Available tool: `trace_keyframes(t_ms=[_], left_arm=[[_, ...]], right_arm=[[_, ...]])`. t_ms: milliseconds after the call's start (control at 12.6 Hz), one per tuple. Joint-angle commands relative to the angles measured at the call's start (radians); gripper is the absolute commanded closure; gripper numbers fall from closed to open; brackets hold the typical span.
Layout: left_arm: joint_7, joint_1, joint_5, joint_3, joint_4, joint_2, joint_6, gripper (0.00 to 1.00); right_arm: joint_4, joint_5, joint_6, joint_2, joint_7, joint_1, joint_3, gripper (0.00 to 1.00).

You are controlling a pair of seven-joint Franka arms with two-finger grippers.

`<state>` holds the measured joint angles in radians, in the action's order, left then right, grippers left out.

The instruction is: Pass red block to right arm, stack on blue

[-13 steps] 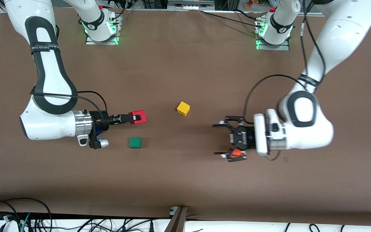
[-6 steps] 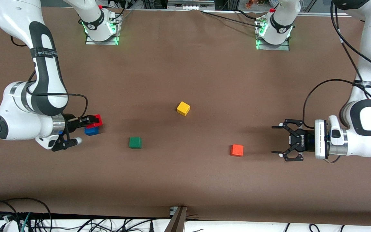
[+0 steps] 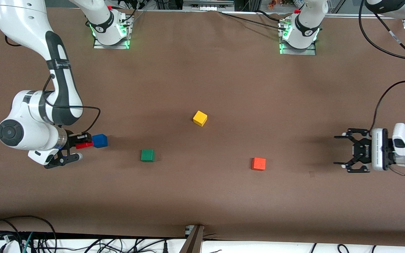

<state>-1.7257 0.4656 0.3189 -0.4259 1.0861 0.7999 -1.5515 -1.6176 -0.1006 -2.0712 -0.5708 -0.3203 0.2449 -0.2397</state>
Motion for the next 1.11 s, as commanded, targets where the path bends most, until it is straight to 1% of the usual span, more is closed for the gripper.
trace_keyframes(t_ms=[0, 79, 158, 238, 317, 396, 554, 633, 871, 950, 1029], left_arm=[[0.023, -0.022, -0.107, 0.079, -0.037, -0.075, 0.054, 0.00], [0.023, -0.025, -0.174, 0.088, -0.035, -0.118, 0.054, 0.00], [0.023, -0.022, -0.228, 0.088, -0.035, -0.148, 0.056, 0.00], [0.023, -0.024, -0.274, 0.088, -0.035, -0.187, 0.054, 0.00], [0.023, -0.025, -0.314, 0.088, -0.035, -0.212, 0.053, 0.00], [0.023, -0.028, -0.339, 0.085, -0.035, -0.231, 0.050, 0.00], [0.023, -0.033, -0.385, 0.076, -0.035, -0.270, 0.050, 0.00], [0.025, -0.059, -0.420, 0.076, -0.035, -0.295, 0.050, 0.00], [0.031, -0.140, -0.498, 0.081, -0.034, -0.379, 0.054, 0.00], [0.056, -0.160, -0.503, 0.087, -0.013, -0.427, 0.053, 0.00], [0.127, -0.166, -0.503, 0.087, 0.055, -0.483, 0.048, 0.00]], right_arm=[[-0.221, 0.039, -0.179, 0.126, 0.018, 0.040, -0.006, 0.83], [-0.255, 0.044, -0.210, 0.146, 0.071, 0.054, -0.007, 0.83], [-0.281, 0.076, -0.216, 0.164, 0.133, 0.075, -0.007, 0.83], [-0.304, 0.102, -0.222, 0.176, 0.202, 0.091, -0.007, 0.83], [-0.333, 0.110, -0.248, 0.193, 0.230, 0.097, -0.006, 0.82], [-0.382, 0.110, -0.313, 0.207, 0.231, 0.099, -0.006, 0.81], [-0.506, 0.110, -0.488, 0.233, 0.225, 0.099, -0.006, 0.81], [-0.530, 0.110, -0.527, 0.235, 0.225, 0.099, -0.006, 0.81], [-0.528, 0.108, -0.533, 0.232, 0.224, 0.097, -0.006, 0.81], [-0.528, 0.108, -0.535, 0.229, 0.225, 0.097, -0.006, 0.81], [-0.527, 0.108, -0.535, 0.227, 0.222, 0.096, -0.007, 0.81]])
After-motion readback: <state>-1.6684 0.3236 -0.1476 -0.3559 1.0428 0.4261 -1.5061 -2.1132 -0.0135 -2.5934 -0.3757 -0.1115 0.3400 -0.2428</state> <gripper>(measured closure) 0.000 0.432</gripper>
